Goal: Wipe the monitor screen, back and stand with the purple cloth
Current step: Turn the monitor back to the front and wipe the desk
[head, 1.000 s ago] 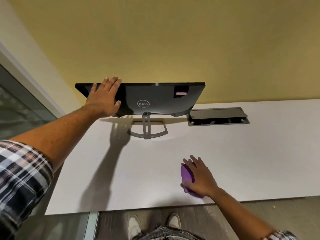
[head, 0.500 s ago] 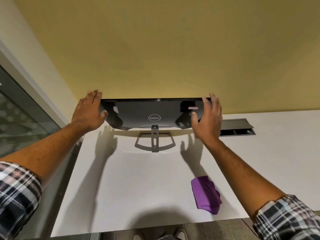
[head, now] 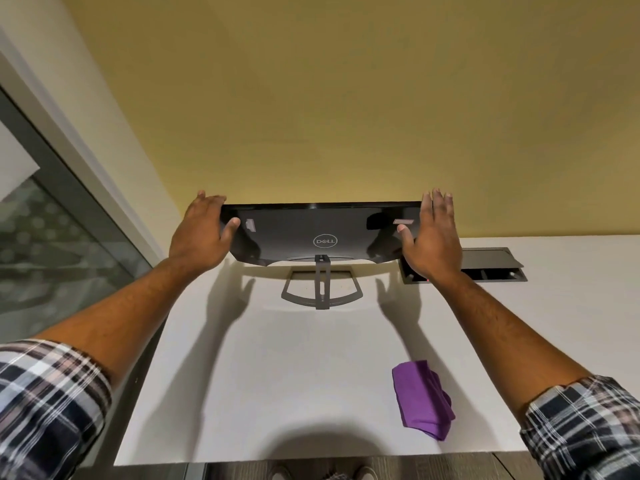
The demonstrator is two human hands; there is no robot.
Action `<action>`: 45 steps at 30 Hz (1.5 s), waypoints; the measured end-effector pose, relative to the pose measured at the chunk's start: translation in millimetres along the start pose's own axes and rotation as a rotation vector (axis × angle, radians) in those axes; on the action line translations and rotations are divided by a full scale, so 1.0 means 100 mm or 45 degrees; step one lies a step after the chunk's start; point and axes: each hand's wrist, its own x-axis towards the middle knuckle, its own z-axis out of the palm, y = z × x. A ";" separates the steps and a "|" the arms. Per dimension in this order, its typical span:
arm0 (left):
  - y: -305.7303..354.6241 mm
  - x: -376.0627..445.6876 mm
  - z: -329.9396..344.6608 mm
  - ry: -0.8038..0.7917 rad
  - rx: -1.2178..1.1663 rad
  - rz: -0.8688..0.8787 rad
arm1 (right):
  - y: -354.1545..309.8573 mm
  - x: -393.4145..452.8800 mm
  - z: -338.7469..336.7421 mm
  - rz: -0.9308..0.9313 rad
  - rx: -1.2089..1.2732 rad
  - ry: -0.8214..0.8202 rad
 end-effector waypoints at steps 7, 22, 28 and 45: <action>0.06 -0.23 -0.08 0.050 0.057 -0.039 | 0.05 0.13 -0.05 -0.054 -0.025 -0.028; 0.54 -0.97 -0.29 0.246 0.349 -0.065 | 0.22 0.58 -0.07 -0.242 0.013 -0.215; 0.75 -1.24 -0.32 0.276 0.377 -0.059 | 0.21 0.74 -0.08 -0.310 -0.004 -0.336; 1.10 -1.90 -0.16 0.391 0.303 0.144 | -0.09 1.19 -0.02 -0.430 -0.054 -0.585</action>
